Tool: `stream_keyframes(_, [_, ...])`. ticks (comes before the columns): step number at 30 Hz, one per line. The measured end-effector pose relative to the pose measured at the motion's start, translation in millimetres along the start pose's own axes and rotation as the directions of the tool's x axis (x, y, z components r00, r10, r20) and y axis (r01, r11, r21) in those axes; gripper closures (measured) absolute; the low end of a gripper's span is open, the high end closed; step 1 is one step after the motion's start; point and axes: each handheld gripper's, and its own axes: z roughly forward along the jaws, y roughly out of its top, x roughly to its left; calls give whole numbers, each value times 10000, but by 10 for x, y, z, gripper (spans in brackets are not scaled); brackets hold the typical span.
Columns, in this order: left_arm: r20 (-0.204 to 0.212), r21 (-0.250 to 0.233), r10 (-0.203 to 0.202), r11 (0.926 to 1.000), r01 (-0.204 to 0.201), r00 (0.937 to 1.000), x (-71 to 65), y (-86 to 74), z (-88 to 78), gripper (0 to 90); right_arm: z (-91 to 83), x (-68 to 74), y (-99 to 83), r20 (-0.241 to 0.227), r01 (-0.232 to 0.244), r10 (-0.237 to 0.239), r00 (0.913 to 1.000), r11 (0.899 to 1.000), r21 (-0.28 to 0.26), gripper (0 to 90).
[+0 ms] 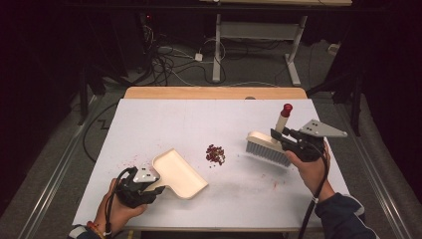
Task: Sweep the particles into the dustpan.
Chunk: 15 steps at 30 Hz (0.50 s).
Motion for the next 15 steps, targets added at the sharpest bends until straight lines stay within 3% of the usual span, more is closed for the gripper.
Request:
stream_keyframes(8, [128, 74, 17, 10000, -18, 9999, -48, 46, 76, 641, 559, 42, 217, 56, 33, -33, 10000, 10000, -53, 703])
stream_keyframes(12, [203, 50, -40, 10000, 39, 9998, -58, 58, 113, 640, 816, 124, 265, -635, -465, 456, 9969, 9988, -118, 703])
stream_keyframes(15, [210, 80, -62, 9999, 61, 9998, -64, 62, 147, 641, 966, 252, 282, -658, -223, 218, 9976, 9997, -78, 703])
